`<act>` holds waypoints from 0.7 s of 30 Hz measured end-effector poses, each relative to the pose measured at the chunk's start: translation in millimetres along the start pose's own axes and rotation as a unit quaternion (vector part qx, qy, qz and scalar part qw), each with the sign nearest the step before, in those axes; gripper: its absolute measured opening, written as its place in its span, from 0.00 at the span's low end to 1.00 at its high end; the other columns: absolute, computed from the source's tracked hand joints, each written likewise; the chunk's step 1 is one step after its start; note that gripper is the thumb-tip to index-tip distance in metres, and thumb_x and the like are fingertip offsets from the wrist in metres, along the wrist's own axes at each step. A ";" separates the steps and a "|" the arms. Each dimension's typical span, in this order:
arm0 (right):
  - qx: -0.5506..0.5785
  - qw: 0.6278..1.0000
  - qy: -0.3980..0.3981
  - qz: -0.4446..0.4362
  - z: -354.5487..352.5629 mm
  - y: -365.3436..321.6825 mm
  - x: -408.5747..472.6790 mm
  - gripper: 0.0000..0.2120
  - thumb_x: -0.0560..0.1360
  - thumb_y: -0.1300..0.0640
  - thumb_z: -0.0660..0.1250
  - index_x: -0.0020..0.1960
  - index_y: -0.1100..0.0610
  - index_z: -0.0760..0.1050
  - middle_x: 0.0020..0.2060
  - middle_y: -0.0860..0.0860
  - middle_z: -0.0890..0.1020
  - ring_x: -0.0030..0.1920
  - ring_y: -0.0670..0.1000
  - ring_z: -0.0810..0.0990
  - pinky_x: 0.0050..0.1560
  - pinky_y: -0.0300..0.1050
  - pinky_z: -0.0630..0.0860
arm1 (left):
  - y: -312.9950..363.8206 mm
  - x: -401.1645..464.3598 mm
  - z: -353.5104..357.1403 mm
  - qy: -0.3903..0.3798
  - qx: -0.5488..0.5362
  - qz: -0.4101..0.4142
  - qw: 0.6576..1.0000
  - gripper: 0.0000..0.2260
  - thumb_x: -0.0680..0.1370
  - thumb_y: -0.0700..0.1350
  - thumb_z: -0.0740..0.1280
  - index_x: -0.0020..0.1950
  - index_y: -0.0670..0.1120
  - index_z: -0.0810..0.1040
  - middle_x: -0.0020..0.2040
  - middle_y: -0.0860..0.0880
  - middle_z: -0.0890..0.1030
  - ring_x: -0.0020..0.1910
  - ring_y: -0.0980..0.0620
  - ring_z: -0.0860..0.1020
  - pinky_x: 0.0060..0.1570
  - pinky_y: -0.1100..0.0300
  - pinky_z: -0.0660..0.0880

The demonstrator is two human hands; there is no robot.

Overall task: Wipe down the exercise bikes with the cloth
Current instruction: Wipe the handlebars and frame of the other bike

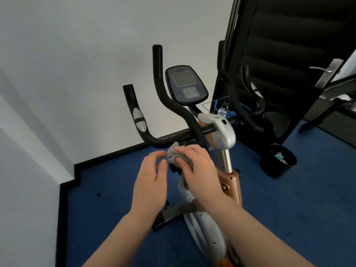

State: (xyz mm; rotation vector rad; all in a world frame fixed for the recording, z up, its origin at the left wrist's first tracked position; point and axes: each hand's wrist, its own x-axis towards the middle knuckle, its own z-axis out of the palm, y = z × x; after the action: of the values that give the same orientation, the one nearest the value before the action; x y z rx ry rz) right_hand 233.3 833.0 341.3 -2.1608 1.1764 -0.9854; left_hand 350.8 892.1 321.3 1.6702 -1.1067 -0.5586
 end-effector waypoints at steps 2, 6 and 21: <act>-0.002 1.000 -0.023 0.001 0.8 3.1 -2.4 0.12 0.76 0.61 0.66 0.59 0.54 0.78 0.50 0.47 0.78 0.53 0.46 0.75 0.55 0.37 0.73 | -3.9 17.2 0.9 -0.027 -0.001 0.015 1.000 0.11 0.81 0.51 0.56 0.60 0.56 0.74 0.53 0.60 0.77 0.52 0.67 0.74 0.47 0.69 0.69; -0.085 0.995 -0.060 -0.006 -21.1 15.8 -9.1 0.12 0.73 0.62 0.70 0.55 0.54 0.81 0.44 0.46 0.78 0.46 0.44 0.76 0.48 0.37 0.74 | -15.1 36.3 3.6 -0.093 -0.014 0.040 0.995 0.10 0.81 0.51 0.56 0.58 0.58 0.74 0.50 0.60 0.79 0.51 0.65 0.76 0.49 0.64 0.72; -0.215 0.973 0.045 -0.074 -19.0 11.0 25.2 0.10 0.68 0.63 0.71 0.47 0.53 0.83 0.44 0.46 0.81 0.44 0.48 0.75 0.40 0.40 0.76 | -19.3 49.9 18.7 -0.147 -0.082 0.012 0.986 0.12 0.83 0.52 0.51 0.56 0.61 0.73 0.46 0.56 0.81 0.47 0.57 0.79 0.49 0.49 0.77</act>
State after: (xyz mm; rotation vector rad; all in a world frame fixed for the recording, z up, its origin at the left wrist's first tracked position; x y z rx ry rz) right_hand 222.2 804.3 354.5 -2.5965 1.3925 -0.9679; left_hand 367.4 840.8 303.7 1.4596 -1.2526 -0.8788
